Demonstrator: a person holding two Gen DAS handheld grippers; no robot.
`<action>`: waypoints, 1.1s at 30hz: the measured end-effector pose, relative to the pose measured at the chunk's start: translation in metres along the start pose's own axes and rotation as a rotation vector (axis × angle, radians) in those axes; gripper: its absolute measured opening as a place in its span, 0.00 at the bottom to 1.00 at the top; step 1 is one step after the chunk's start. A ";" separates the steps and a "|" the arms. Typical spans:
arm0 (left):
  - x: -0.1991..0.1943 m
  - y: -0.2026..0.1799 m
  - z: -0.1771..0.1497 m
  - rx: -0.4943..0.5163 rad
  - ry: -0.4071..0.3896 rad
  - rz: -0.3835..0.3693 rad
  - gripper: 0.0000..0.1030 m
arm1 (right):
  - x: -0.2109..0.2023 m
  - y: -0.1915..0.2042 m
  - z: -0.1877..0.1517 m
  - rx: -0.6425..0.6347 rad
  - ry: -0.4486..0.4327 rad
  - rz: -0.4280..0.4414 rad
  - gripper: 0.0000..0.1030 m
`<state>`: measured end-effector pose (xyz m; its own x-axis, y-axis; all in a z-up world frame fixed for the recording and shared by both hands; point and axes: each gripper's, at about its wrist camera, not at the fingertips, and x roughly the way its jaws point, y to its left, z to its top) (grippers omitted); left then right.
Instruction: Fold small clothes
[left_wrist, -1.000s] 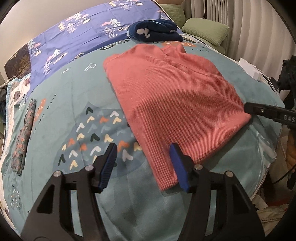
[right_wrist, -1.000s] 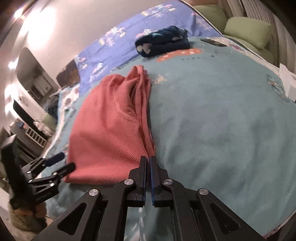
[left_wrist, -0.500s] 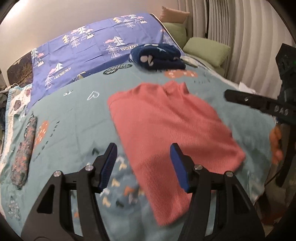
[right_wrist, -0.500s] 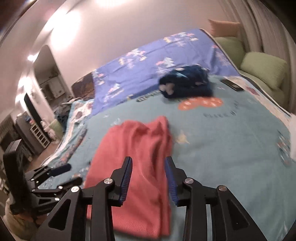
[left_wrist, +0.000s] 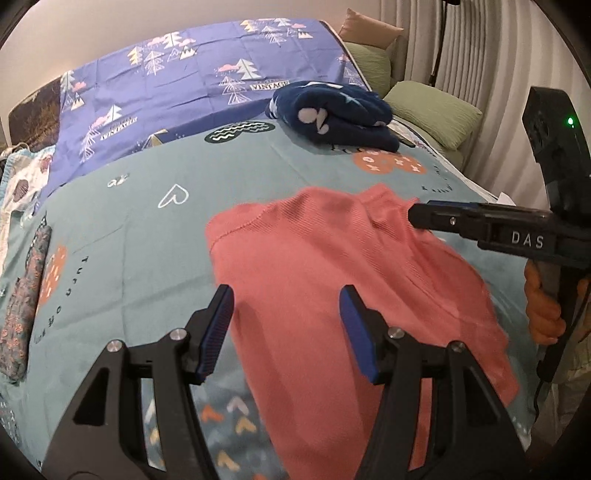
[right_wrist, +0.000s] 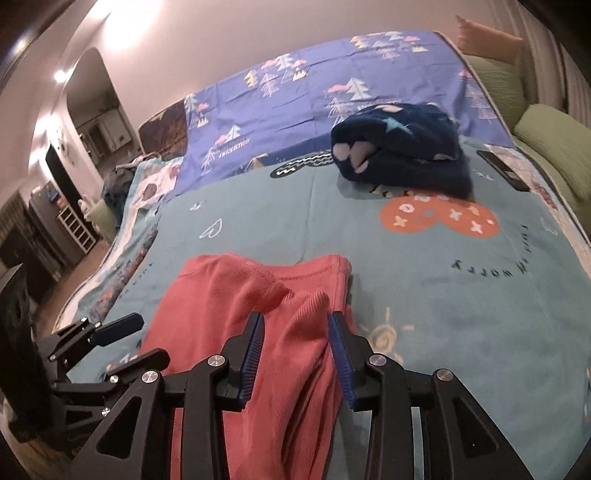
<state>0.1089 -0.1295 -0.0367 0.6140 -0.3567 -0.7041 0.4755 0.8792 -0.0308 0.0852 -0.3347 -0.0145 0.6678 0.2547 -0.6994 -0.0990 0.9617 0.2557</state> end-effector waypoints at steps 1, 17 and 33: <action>0.003 0.002 0.002 -0.004 0.005 -0.002 0.59 | 0.006 -0.002 0.003 0.001 0.010 0.003 0.35; 0.041 0.016 0.003 -0.024 0.025 0.026 0.68 | 0.037 -0.028 0.014 0.007 0.011 -0.039 0.07; 0.022 0.005 -0.018 0.021 0.002 0.074 0.73 | -0.012 -0.009 -0.063 0.071 0.042 -0.078 0.16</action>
<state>0.1140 -0.1272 -0.0652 0.6463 -0.2906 -0.7056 0.4421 0.8962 0.0358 0.0318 -0.3404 -0.0505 0.6400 0.1848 -0.7458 0.0053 0.9696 0.2448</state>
